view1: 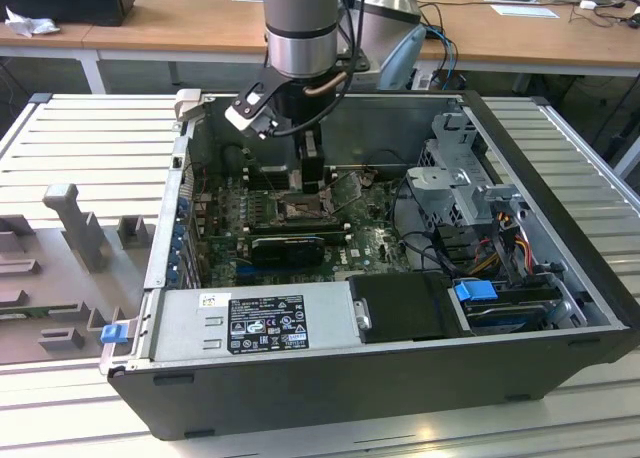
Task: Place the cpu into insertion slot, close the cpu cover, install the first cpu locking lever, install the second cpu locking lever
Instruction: 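Place the cpu into insertion slot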
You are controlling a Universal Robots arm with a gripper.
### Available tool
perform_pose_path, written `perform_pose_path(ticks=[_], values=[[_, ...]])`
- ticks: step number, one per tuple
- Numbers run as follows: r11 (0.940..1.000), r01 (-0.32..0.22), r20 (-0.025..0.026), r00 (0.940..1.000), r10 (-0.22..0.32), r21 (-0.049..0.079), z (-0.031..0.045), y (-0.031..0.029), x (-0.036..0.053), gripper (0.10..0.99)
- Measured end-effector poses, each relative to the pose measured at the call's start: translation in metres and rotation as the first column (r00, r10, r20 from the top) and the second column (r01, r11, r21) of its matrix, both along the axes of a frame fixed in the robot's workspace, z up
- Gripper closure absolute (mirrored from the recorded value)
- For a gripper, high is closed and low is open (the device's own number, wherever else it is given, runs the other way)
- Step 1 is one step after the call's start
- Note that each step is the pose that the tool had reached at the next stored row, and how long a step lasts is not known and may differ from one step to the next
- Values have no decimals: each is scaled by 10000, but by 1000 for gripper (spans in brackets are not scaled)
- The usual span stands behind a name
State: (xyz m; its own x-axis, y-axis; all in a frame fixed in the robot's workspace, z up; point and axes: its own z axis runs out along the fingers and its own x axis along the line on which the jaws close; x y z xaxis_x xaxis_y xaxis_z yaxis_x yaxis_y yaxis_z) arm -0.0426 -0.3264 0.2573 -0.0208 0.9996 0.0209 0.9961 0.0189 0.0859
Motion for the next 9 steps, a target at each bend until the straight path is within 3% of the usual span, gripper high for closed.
perform_pose_path(ticks=[4, 9], values=[[10000, -1, 1, 10000, 1, 2, -80, 13, -4, 557], [10000, 0, 1, 10000, 0, 1, -259, 26, -31, 557]])
